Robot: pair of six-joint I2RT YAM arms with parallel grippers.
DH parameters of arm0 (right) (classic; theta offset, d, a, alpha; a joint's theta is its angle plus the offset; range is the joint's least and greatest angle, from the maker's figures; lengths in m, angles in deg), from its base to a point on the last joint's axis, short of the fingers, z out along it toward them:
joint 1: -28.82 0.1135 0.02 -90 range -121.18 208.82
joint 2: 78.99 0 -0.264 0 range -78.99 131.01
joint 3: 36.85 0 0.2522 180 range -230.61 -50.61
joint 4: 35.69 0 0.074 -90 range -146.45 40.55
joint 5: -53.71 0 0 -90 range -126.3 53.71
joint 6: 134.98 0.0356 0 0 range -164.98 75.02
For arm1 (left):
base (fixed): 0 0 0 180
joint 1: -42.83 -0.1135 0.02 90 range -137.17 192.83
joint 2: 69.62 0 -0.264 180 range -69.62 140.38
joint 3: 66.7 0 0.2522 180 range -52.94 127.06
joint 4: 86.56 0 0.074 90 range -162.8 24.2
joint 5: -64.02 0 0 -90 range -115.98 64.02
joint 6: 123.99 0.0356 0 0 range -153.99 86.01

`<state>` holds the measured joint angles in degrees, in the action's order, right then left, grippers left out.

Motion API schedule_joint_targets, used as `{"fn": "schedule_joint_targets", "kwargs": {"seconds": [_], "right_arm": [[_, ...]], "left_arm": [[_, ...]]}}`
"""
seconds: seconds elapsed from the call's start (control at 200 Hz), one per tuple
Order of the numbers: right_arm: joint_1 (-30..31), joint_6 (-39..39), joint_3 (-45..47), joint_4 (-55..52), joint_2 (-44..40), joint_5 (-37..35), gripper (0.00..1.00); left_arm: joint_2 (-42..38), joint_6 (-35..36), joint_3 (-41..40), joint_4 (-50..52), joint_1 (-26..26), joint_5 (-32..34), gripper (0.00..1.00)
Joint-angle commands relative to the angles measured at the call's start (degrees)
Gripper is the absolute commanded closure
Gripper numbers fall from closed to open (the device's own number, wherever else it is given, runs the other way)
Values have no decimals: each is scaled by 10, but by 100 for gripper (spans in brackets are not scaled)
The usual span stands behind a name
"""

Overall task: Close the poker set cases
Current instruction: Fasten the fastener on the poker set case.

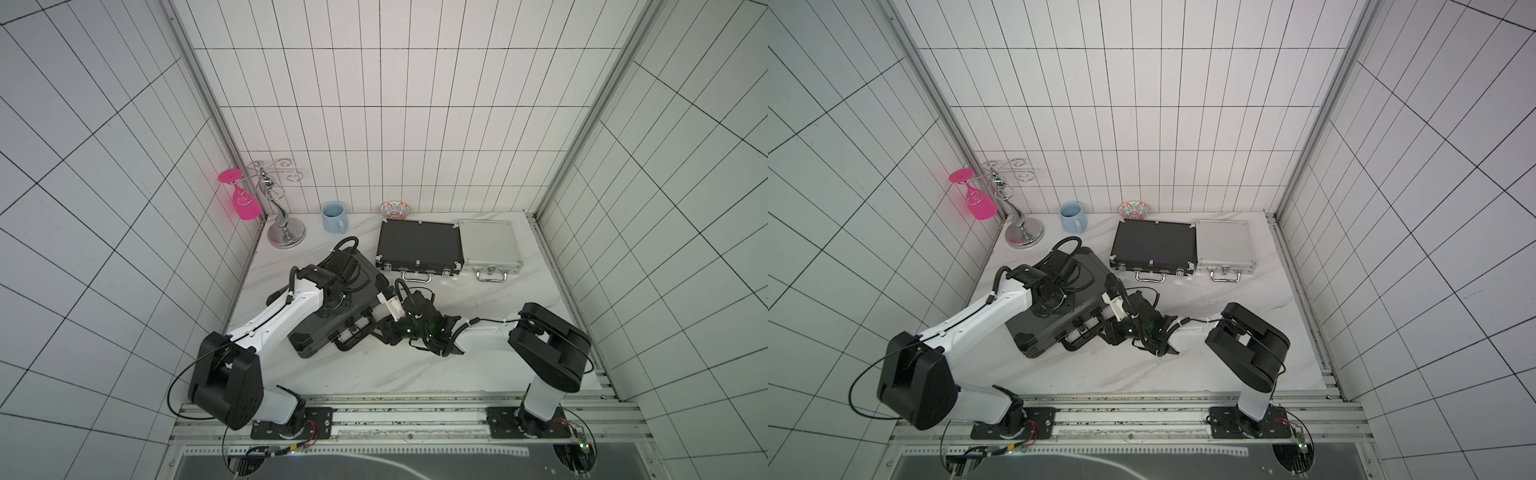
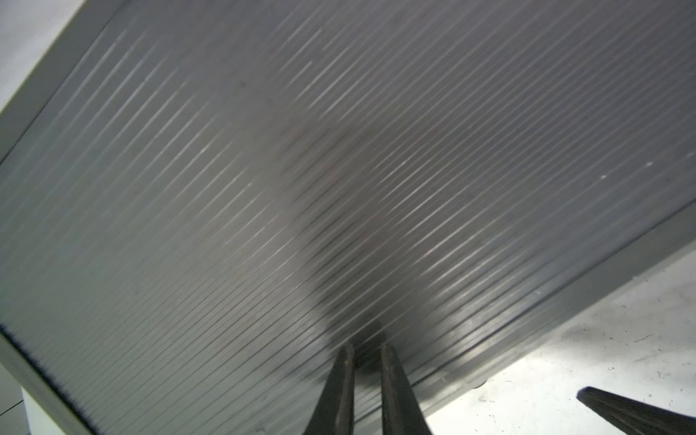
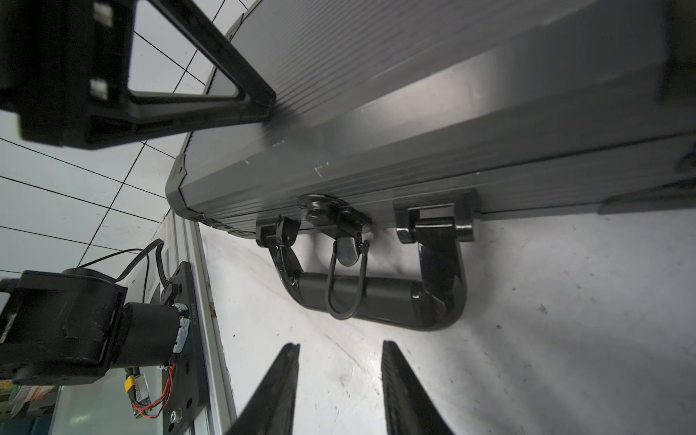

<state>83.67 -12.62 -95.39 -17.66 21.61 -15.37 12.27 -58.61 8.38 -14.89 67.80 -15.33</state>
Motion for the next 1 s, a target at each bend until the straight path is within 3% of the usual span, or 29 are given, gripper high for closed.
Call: {"fn": "schedule_joint_targets", "kwargs": {"seconds": [0.0,0.215,0.435,0.715,0.844,0.999], "right_arm": [[1,8,16,2,12,-1,61],[6,24,-7,-6,42,0,62],[10,42,-7,53,91,17,62],[25,39,-21,41,78,6,64],[27,35,-5,42,42,4,53],[26,23,-30,23,36,-5,52]], "left_arm": [[41,-2,-52,-4,-2,-24,84],[41,1,-56,-6,-5,-26,84],[39,10,-67,-18,-19,-42,84],[34,14,-65,-17,-26,-48,84],[34,14,-68,-20,-26,-52,84],[32,12,-73,-23,-26,-53,84]]}}
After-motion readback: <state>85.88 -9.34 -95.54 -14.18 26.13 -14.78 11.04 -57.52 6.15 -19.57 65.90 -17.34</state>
